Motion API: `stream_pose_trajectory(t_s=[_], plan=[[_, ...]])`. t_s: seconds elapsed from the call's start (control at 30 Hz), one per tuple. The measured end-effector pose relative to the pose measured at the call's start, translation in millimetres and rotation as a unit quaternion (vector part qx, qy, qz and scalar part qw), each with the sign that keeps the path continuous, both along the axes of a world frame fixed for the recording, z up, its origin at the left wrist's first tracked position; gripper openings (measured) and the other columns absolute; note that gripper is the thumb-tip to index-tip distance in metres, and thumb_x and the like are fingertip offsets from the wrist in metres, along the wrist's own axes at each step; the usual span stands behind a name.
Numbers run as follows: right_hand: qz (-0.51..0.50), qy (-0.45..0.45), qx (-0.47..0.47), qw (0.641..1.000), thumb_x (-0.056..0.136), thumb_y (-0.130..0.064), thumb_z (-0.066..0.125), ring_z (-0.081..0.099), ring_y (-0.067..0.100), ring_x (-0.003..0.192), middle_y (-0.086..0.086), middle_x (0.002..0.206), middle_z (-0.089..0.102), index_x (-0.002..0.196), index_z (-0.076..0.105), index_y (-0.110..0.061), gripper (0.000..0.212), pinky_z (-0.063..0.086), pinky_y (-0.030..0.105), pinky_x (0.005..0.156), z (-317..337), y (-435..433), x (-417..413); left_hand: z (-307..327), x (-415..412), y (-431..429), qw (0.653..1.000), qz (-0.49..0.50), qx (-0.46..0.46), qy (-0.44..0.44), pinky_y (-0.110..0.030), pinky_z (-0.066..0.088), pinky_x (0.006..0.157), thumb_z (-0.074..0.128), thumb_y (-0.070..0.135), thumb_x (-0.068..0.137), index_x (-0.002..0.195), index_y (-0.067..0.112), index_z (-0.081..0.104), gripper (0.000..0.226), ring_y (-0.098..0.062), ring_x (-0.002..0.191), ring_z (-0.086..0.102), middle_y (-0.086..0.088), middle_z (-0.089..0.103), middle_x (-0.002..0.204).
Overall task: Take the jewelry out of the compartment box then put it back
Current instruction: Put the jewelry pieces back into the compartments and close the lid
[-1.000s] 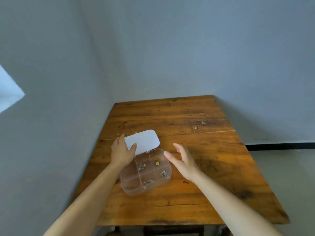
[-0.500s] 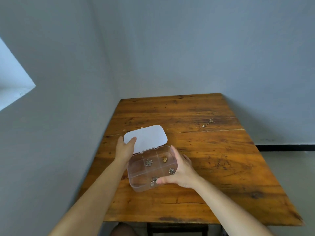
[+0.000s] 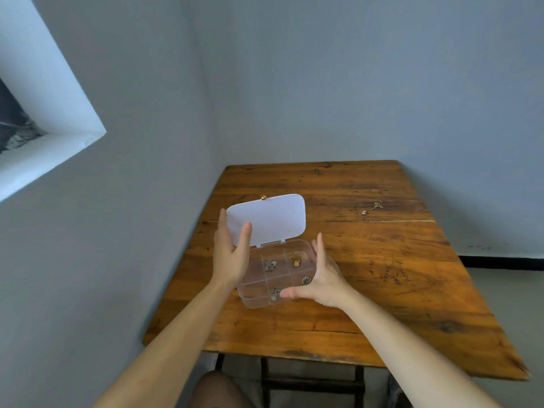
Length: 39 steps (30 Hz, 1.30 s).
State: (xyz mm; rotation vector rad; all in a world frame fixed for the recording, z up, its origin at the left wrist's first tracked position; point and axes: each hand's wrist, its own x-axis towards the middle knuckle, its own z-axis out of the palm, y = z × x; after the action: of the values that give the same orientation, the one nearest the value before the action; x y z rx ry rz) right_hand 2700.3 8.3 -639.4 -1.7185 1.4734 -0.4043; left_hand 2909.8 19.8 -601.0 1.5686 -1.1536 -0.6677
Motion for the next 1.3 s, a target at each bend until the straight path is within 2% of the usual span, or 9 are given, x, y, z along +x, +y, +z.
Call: stream_pose_trajectory(t_s=[0.17, 0.4, 0.53, 0.63, 0.8, 0.9, 1.03, 1.13, 1.3], plan=[[0.032, -0.035, -0.051, 0.998, 0.053, -0.065, 0.087, -0.002, 0.025, 0.153, -0.002, 0.165, -0.021, 0.134, -0.043, -0.049, 0.154, 0.013, 0.049, 0.12, 30, -2, 4, 2, -2, 30, 0.999, -0.039, -0.024, -0.023, -0.015, 0.036, 0.103, 0.047, 0.064, 0.088, 0.152, 0.035, 0.017, 0.077, -0.006, 0.136, 0.038, 0.01, 0.038, 0.152], [0.04, -0.075, -0.122, 0.989, 0.081, -0.05, 0.075, 0.004, 0.022, 0.153, -0.009, 0.166, -0.01, 0.151, -0.02, -0.044, 0.118, 0.014, 0.051, 0.119, 41, 9, 3, -3, -8, 62, 0.999, -0.038, 0.017, -0.026, -0.027, 0.024, 0.109, 0.036, 0.061, 0.093, 0.156, 0.031, 0.014, 0.073, -0.011, 0.147, 0.024, 0.008, 0.021, 0.162], [0.068, -0.036, -0.153, 0.985, 0.086, -0.048, 0.07, -0.006, 0.013, 0.152, -0.009, 0.164, -0.02, 0.147, -0.031, -0.04, 0.119, 0.009, 0.041, 0.12, 15, 35, -8, -16, -13, 84, 0.996, -0.079, 0.018, -0.04, -0.015, 0.021, 0.107, 0.041, 0.058, 0.093, 0.154, 0.037, 0.008, 0.073, 0.01, 0.136, 0.019, 0.027, 0.02, 0.15], [0.073, -0.004, -0.162, 0.984, 0.084, -0.052, 0.069, -0.009, 0.008, 0.15, -0.012, 0.162, -0.025, 0.145, -0.035, -0.039, 0.121, 0.007, 0.036, 0.119, -3, 49, -12, -28, -14, 94, 0.99, -0.113, -0.003, -0.085, 0.005, 0.025, 0.095, 0.046, 0.048, 0.096, 0.136, 0.056, 0.014, 0.052, 0.03, 0.123, 0.027, 0.041, 0.028, 0.135], [0.068, 0.036, -0.131, 0.988, 0.083, -0.057, 0.068, -0.008, 0.011, 0.152, -0.013, 0.162, -0.026, 0.146, -0.033, -0.038, 0.12, 0.009, 0.037, 0.123, -20, 57, -17, -58, -11, 94, 0.984, -0.112, 0.063, -0.123, -0.025, 0.009, 0.118, 0.031, 0.083, 0.081, 0.156, 0.034, 0.002, 0.094, 0.004, 0.146, 0.001, 0.015, 0.004, 0.164], [0.064, 0.05, -0.135, 0.988, 0.082, -0.058, 0.068, -0.006, 0.011, 0.152, -0.014, 0.162, -0.024, 0.147, -0.031, -0.039, 0.12, 0.01, 0.036, 0.12, -22, 56, -18, -65, -13, 93, 0.977, -0.114, 0.093, -0.155, -0.03, 0.007, 0.119, 0.035, 0.072, 0.087, 0.156, 0.036, -0.002, 0.086, 0.0, 0.146, -0.004, 0.015, -0.006, 0.165], [0.072, 0.049, -0.128, 0.988, 0.082, -0.06, 0.068, -0.007, 0.011, 0.152, -0.013, 0.162, -0.024, 0.149, -0.028, -0.037, 0.119, 0.011, 0.038, 0.121, -17, 54, -20, -64, -3, 81, 0.957, -0.104, 0.104, -0.248, -0.045, 0.007, 0.124, 0.023, 0.078, 0.084, 0.155, 0.032, 0.015, 0.085, -0.012, 0.152, -0.007, 0.009, -0.003, 0.166], [0.061, 0.071, -0.109, 0.99, 0.081, -0.066, 0.065, -0.007, 0.014, 0.152, -0.008, 0.164, -0.022, 0.151, -0.026, -0.031, 0.12, 0.009, 0.037, 0.121, -20, 49, -20, -50, 4, 62, 0.914, -0.148, 0.073, -0.37, -0.041, -0.001, 0.122, 0.015, 0.073, 0.091, 0.153, 0.034, 0.027, 0.075, -0.009, 0.151, -0.012, 0.011, -0.003, 0.166], [0.048, 0.177, -0.131, 0.974, 0.082, -0.079, 0.047, -0.016, 0.018, 0.151, 0.001, 0.163, -0.023, 0.154, -0.021, -0.02, 0.115, -0.004, 0.036, 0.121, -29, 44, -18, -27, 9, 25, 0.821, -0.233, 0.056, -0.518, -0.04, -0.011, 0.122, 0.005, 0.062, 0.097, 0.154, 0.04, 0.02, 0.063, -0.007, 0.149, -0.018, 0.011, -0.005, 0.165]])
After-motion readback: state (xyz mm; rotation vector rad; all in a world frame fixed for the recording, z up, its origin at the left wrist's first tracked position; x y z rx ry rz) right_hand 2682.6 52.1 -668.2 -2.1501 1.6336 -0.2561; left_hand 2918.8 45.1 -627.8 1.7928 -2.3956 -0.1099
